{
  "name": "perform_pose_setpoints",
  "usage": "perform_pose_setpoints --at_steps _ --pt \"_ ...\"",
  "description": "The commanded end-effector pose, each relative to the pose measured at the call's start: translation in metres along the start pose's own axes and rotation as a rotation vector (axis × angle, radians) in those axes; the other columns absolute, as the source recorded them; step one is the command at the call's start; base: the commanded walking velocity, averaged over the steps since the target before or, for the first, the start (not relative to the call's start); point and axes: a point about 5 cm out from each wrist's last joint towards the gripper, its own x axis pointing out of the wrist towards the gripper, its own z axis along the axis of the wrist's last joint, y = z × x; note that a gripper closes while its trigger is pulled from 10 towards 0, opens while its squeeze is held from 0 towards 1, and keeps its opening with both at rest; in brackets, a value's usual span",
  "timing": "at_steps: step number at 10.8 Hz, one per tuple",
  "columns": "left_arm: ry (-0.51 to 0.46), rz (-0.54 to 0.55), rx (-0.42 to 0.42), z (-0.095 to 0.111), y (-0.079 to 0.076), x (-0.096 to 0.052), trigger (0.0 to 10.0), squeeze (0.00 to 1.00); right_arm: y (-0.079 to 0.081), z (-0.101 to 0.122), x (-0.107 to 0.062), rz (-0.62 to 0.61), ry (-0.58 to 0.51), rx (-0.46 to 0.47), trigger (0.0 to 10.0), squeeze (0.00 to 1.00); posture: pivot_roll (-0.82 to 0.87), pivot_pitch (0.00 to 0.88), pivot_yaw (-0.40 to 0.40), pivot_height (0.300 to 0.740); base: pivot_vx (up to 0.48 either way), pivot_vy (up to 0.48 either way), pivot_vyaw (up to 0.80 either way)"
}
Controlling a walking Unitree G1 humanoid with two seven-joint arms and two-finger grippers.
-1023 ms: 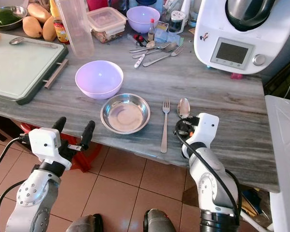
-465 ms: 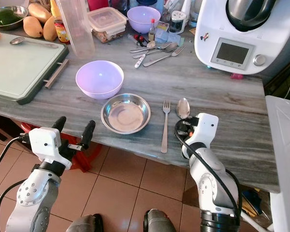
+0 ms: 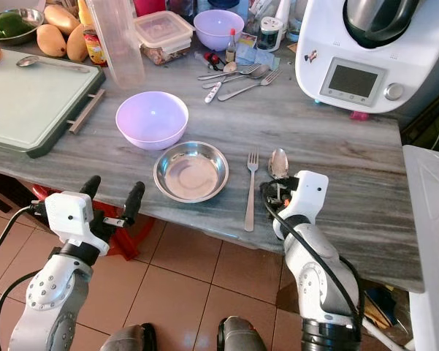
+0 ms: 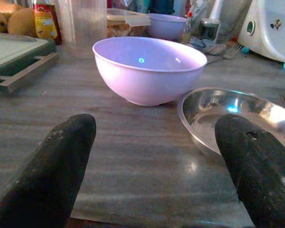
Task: Setting the table
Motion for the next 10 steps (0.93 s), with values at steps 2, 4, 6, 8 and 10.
perform_pose_setpoints --at_steps 2,4,6,8,10 --pt "0.011 -0.009 0.004 -0.002 -0.001 0.0 10.0 0.0 -0.004 -0.009 0.0 -0.014 0.027 0.028 10.0 1.0 -0.01 0.157 -0.015 0.74 0.0 0.0 0.0" --pt "0.002 -0.005 0.009 -0.001 0.0 0.001 10.0 0.0 0.002 0.005 -0.001 0.025 -0.089 0.019 10.0 1.0 -0.01 0.157 -0.011 0.74 0.0 0.0 0.0" --pt "-0.005 0.021 0.022 0.001 0.002 0.003 10.0 0.0 0.008 0.022 -0.002 0.051 -0.21 -0.045 10.0 1.0 -0.01 0.153 -0.011 0.74 0.0 0.0 0.0" --pt "-0.027 0.057 0.057 0.003 0.008 0.01 10.0 0.0 0.009 0.026 0.001 0.053 -0.259 -0.092 10.0 1.0 0.0 0.135 -0.01 0.74 0.0 0.0 0.0" --pt "-0.06 0.084 0.076 0.01 0.013 0.018 10.0 0.0 0.014 0.033 0.002 0.08 -0.32 -0.178 10.0 1.0 -0.01 0.138 -0.01 0.74 0.0 0.0 0.0"
